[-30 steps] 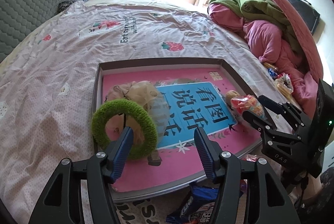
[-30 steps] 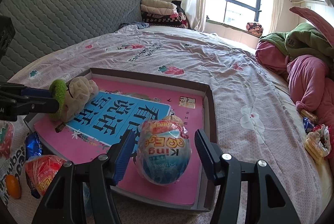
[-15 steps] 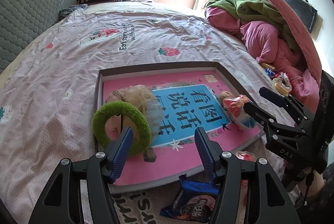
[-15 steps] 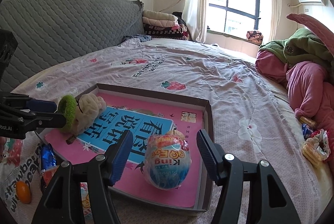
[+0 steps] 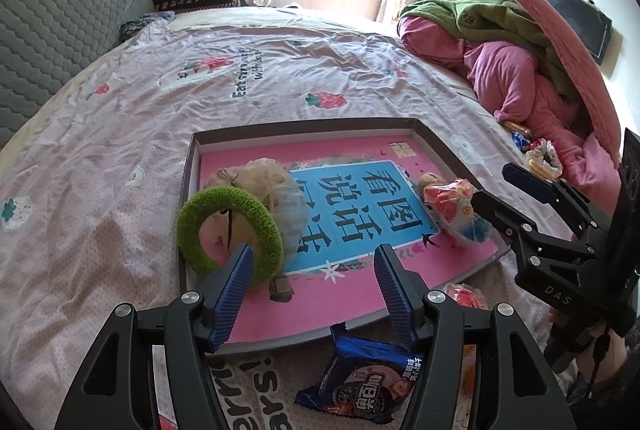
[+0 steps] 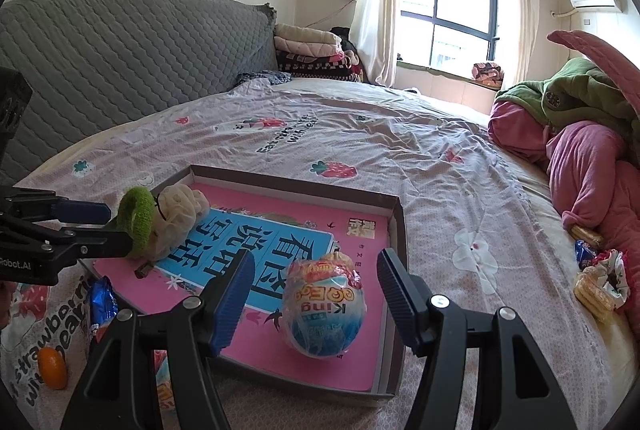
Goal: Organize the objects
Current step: 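Withdraw both tools from the box back toward the biscuit pack and oranges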
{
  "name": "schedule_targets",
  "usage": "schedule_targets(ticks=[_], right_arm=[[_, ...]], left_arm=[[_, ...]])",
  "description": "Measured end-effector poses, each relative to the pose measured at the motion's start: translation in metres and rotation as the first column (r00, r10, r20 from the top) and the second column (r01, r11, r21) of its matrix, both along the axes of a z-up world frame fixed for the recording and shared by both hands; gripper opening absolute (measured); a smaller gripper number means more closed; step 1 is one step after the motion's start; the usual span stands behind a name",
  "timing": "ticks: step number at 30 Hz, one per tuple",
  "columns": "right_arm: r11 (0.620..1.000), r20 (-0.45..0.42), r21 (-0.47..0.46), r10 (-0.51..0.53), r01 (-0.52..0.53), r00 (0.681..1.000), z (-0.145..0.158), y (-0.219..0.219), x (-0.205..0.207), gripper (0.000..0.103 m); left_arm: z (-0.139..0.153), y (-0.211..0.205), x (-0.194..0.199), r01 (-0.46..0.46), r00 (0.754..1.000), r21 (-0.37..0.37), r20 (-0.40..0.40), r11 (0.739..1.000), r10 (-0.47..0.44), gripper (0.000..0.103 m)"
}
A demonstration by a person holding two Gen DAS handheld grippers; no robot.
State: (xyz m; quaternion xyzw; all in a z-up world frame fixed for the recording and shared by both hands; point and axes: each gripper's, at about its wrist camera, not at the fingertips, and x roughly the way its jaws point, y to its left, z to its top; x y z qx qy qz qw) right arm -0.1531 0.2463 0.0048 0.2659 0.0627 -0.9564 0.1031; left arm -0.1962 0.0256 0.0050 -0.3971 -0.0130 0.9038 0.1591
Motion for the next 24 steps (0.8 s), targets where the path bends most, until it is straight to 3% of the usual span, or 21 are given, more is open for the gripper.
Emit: schedule_targets(ticks=[12,24], right_arm=[[1.000,-0.025,-0.026,-0.001,0.000,1.000,0.009,0.004,0.013,0.065],[1.000,-0.067,-0.026,0.012,-0.014,0.998,0.019,0.000,0.024,0.067]], left_arm=[[0.009,0.004,0.013,-0.020,0.999,-0.050,-0.051,0.999,0.017,0.065],[0.017,-0.006,0.021,-0.047,0.997,-0.026,-0.066,0.999,0.045,0.065]])
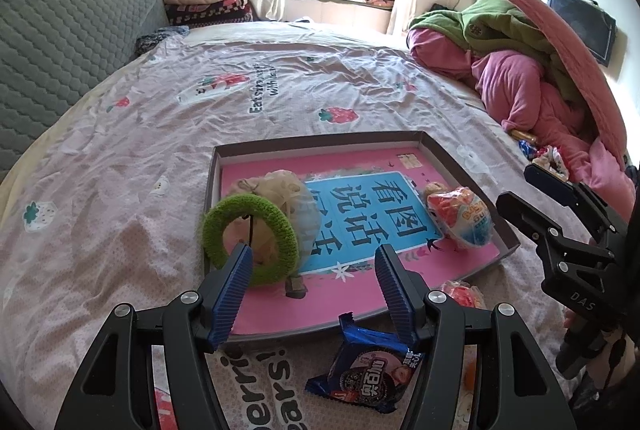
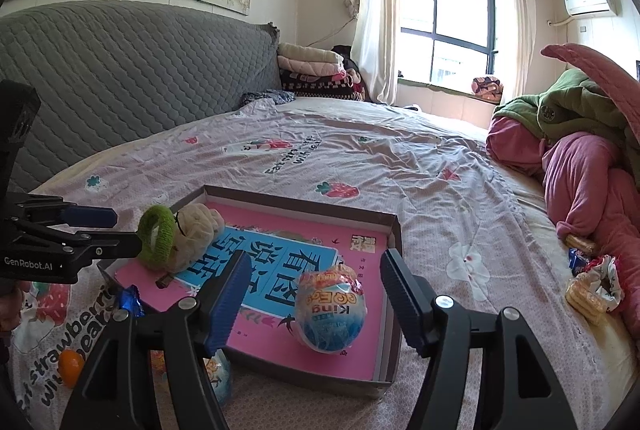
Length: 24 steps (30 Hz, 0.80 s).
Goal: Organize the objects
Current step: 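Withdraw both tools from the box back toward the biscuit pack and oranges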
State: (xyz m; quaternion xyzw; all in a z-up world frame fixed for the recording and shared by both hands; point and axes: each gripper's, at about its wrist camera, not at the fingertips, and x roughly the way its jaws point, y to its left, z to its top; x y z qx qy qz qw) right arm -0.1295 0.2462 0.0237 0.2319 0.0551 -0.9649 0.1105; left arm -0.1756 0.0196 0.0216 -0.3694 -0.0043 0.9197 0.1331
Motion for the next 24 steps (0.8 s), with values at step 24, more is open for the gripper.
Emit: schedule_targets(ticks=[24], right_arm=[[0.996,-0.046,-0.092,0.017,-0.021,0.999,0.018,0.006,0.026,0.075]], left_arm=[[0.001,-0.006,0.026,-0.027,0.999,0.004,-0.040,1.000,0.027,0.074]])
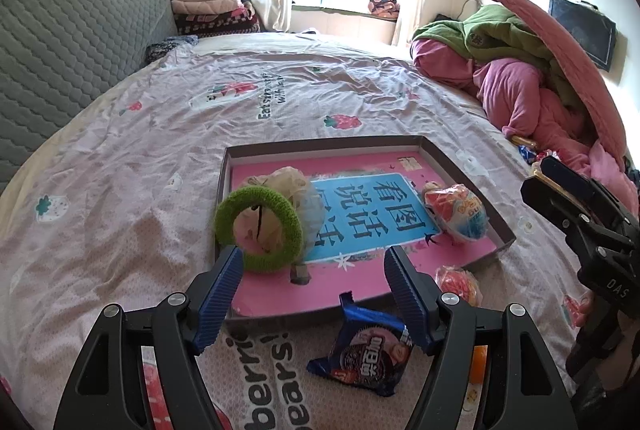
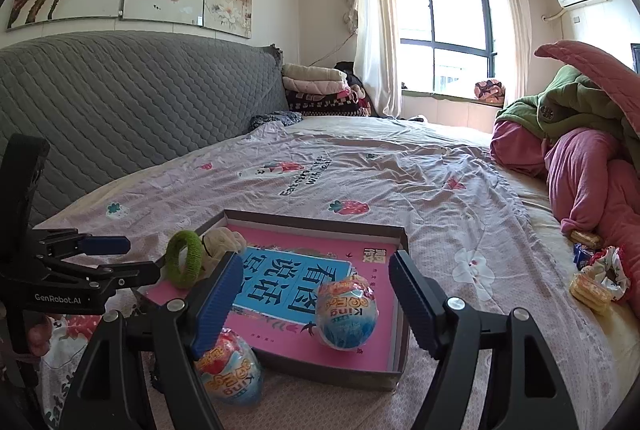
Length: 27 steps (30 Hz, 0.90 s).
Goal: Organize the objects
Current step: 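Withdraw both tools from the box back toward the biscuit pack and oranges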
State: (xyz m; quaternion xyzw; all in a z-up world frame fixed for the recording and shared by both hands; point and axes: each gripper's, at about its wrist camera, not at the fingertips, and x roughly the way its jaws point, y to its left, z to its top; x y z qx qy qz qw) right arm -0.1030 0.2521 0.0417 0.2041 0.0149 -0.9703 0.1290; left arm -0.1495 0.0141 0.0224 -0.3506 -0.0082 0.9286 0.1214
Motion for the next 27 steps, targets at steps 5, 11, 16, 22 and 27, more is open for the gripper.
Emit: schedule_targets(ticks=[5,11,16,22,27], right_arm=[[1.000,-0.011,0.001,0.010,-0.010,1.000,0.002,-0.002,0.007,0.075],[1.000,-0.018,0.014,0.016,-0.016,1.000,0.001,-0.004,0.015,0.075],[1.000,-0.016,0.016,0.018,-0.018,1.000,-0.001,-0.004,0.022,0.075],[1.000,-0.008,0.013,0.019,-0.018,1.000,-0.002,-0.004,0.028,0.075],[1.000,-0.002,0.017,0.023,-0.023,1.000,-0.004,-0.006,0.036,0.075]], left_arm=[[-0.003,0.000,0.006,0.002,1.000,0.004,0.013,1.000,-0.002,0.074],[-0.005,0.001,0.015,0.006,1.000,0.001,0.011,1.000,-0.006,0.074],[-0.005,0.003,0.023,0.021,1.000,-0.009,0.008,1.000,-0.021,0.074],[-0.006,0.005,0.032,0.034,0.999,-0.018,0.010,0.999,-0.034,0.074],[-0.009,0.008,0.039,0.046,0.999,-0.024,0.020,0.999,-0.045,0.074]])
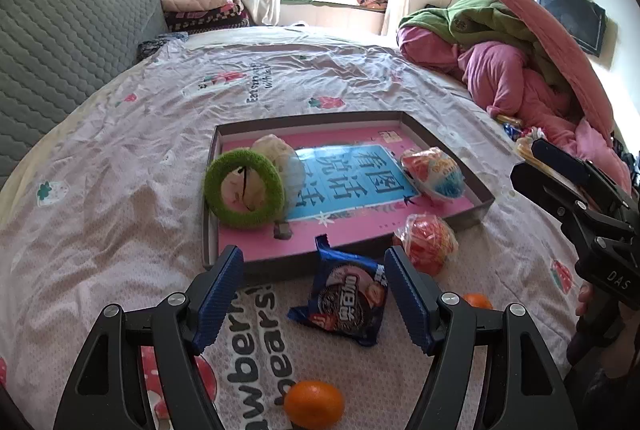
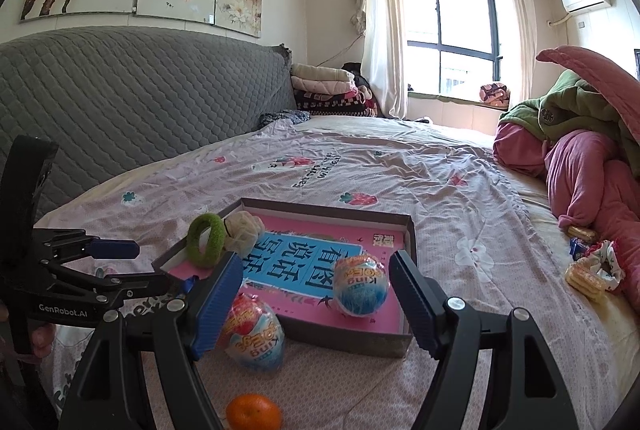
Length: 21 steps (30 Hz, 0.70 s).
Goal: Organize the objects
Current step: 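Withdraw both tools from the box back toward the biscuit pack and oranges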
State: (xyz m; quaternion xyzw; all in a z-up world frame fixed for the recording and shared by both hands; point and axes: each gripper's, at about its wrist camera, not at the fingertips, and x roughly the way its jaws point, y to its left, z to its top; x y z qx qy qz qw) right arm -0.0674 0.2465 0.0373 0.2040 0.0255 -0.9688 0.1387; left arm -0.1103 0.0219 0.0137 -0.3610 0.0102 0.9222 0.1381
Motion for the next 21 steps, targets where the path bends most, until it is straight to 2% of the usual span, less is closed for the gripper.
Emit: schedule_targets(ticks=[21], right_arm=[[1.000,0.047,0.008,0.021,-0.021,0.999,-0.012,-0.008,0.033,0.075]], left_arm=[[-0.003,0.010,0.039,0.042,0.999,-0.039,0.012,0.998,-0.042,0.074]])
